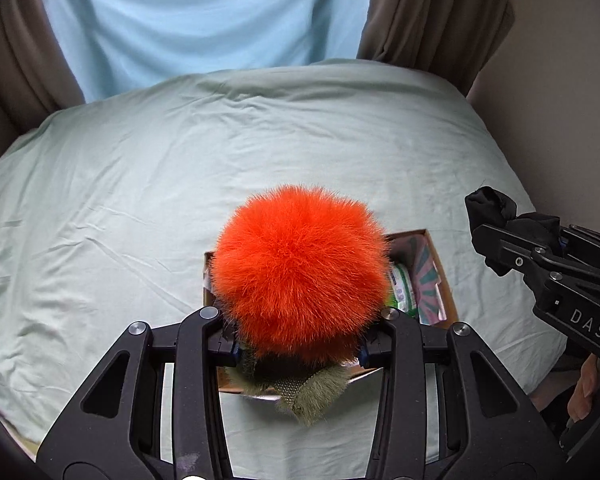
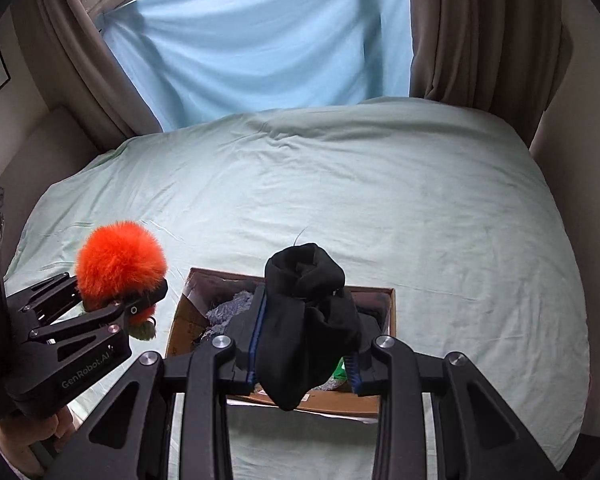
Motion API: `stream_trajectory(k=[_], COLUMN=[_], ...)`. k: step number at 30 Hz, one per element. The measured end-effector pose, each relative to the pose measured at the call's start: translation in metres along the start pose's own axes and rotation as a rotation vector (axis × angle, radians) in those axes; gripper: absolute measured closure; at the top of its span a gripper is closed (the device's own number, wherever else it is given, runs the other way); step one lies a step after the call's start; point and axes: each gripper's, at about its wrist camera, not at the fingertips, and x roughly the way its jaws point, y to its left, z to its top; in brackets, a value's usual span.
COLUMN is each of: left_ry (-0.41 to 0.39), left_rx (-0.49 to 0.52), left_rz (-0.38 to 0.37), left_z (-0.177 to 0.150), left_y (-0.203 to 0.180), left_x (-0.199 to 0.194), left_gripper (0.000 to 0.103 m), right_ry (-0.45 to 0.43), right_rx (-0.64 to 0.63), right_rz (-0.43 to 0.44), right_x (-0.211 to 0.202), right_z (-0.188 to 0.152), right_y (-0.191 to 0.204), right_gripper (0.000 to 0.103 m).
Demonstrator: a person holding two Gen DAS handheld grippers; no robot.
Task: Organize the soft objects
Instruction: 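Carry pom-pom and sock over the box and release both inside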
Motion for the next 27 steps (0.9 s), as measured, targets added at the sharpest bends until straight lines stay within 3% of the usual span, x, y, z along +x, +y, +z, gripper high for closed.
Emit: stream_trajectory(k=[10, 18, 24, 25, 27], left_ry=[0.146, 0.283, 0.321, 0.319, 0.303], left_rx=[0.014, 0.096, 0.137, 0.147, 0.166], left_rz=[-0.008, -0.017, -0.004, -0.010, -0.021], left_z=[-0.027, -0.045, -0.049, -0.049, -0.050], left_y=[0.009, -0.008, -0.016, -0.018, -0.023], left_x=[0.064, 0.116, 0.132, 0.132, 0.128], left_gripper=[0.068, 0.068, 0.068, 0.066, 0.043], right_ry=[0.165, 0.297, 0.356, 0.365, 0.387], right_rx=[0.088, 0.128, 0.137, 0.145, 0.174], right_rz=[-0.008, -0.034, -0.023, -0.019, 0.002], right_x=[0.071, 0.120, 0.141, 0.143, 0.149], right_z=[-0.027, -0.042, -0.047, -0.046, -0.045], right_y=[-0.011, -0.033, -0.044, -0.046, -0.051], right_gripper=[0.073, 0.073, 0.073, 0.073, 0.070])
